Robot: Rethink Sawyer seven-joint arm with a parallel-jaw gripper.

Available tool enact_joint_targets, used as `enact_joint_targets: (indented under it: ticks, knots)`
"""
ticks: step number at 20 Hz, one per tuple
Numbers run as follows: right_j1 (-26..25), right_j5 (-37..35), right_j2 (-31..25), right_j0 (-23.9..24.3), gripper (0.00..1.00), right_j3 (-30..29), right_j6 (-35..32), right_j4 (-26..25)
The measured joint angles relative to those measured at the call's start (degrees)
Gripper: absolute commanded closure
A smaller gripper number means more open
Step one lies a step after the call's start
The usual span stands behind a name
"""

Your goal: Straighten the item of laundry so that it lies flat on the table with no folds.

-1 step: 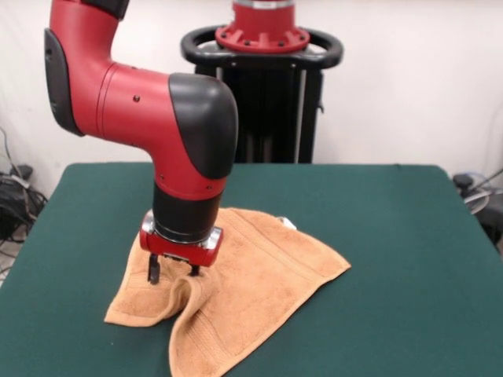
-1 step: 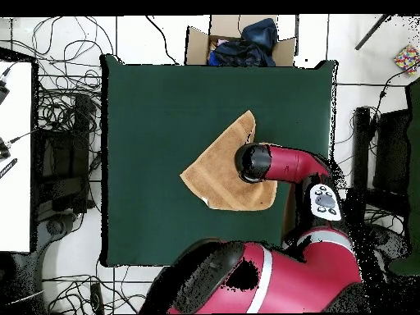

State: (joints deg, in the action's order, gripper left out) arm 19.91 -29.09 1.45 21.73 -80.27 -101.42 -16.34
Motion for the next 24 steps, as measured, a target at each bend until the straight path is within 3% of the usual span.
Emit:
enact_joint_targets:
  ticks: [15,24]
  knots:
    - [3.9,-0.7,-1.8,1.5,0.00,-2.5,0.0,0.0]
    - [10.0,-7.1,-1.9,1.5,0.00,-5.6,0.0,0.0]
